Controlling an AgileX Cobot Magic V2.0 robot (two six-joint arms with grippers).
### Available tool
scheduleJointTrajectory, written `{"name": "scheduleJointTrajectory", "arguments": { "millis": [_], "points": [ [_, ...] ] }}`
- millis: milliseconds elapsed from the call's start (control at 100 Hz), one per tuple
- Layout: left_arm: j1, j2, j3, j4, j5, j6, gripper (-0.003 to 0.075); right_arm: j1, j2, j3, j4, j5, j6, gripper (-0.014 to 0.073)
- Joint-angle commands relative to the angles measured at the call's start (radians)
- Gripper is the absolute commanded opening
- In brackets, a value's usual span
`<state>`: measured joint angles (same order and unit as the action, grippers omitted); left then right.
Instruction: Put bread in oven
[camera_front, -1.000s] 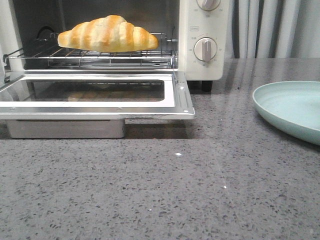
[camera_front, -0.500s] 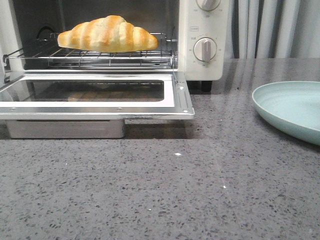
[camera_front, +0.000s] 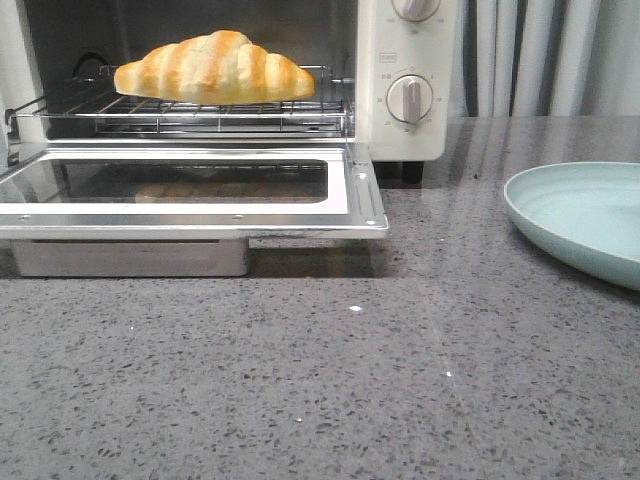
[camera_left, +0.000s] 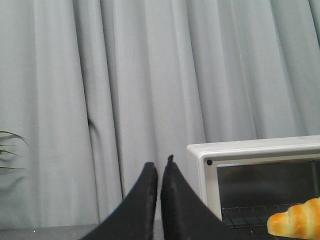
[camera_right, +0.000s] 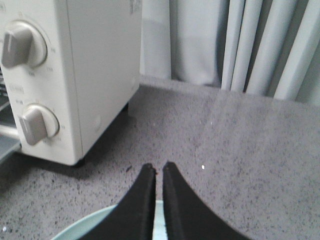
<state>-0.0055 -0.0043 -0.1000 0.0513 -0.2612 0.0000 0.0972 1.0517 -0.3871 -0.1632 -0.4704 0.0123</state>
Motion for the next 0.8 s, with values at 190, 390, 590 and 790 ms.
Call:
{"name": "scheduleJointTrajectory", "arguments": {
  "millis": [190,390,590,790],
  "points": [
    [0.002,-0.031,0.033,-0.009,-0.103,0.0,-0.002,-0.004,0.022,-0.021,0.006,-0.046,-0.001,0.0015],
    [0.002,-0.031,0.128,-0.009,-0.099,0.0,-0.002,-0.004,0.048,-0.021,0.006,-0.051,-0.001,0.0015],
    [0.002,-0.029,0.126,-0.009,0.023,0.0,-0.002,-0.004,0.051,-0.021,0.006,-0.046,-0.001,0.0015],
    [0.002,-0.029,0.126,-0.009,0.026,0.0,-0.002,-0.004,0.051,-0.021,0.006,-0.046,-0.001,0.0015]
  ]
}}
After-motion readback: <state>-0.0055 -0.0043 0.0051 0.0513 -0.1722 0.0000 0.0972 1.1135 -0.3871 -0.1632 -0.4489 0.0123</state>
